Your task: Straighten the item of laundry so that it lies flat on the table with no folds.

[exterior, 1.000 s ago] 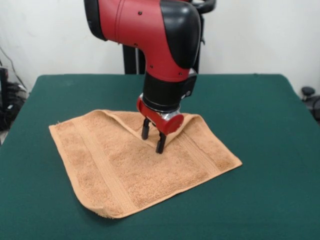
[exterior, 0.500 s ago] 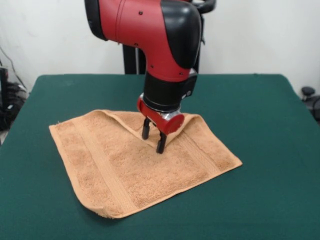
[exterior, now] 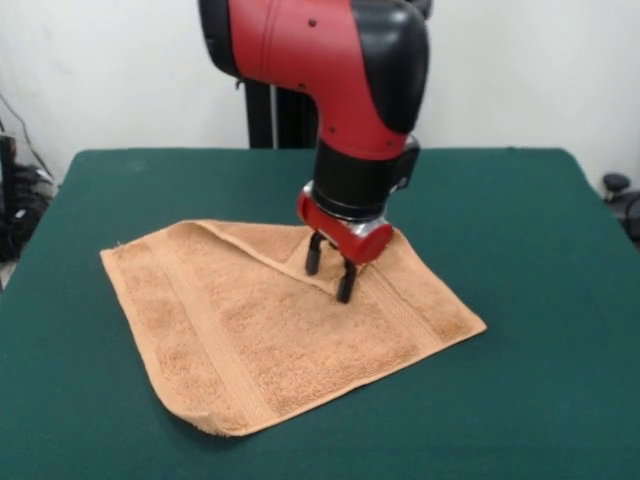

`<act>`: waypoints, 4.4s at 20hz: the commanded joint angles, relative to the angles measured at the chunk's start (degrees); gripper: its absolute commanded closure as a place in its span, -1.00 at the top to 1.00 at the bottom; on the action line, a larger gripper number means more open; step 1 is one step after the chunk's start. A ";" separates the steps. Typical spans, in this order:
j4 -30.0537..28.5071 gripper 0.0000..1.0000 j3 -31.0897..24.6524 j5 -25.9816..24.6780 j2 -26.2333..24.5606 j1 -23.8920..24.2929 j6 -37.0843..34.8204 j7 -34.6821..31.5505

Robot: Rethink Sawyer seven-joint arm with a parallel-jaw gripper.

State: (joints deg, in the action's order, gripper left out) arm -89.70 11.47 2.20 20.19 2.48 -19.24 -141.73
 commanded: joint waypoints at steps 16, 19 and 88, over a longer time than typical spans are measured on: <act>-4.39 1.00 -7.92 1.29 -4.52 3.19 1.44 -1.28; -2.71 1.00 -9.91 0.12 -5.72 6.45 0.12 1.85; -19.43 1.00 -12.95 -5.51 6.98 7.67 -8.68 -2.97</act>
State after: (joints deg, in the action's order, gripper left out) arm -102.55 2.20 -2.81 27.80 11.82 -25.75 -141.73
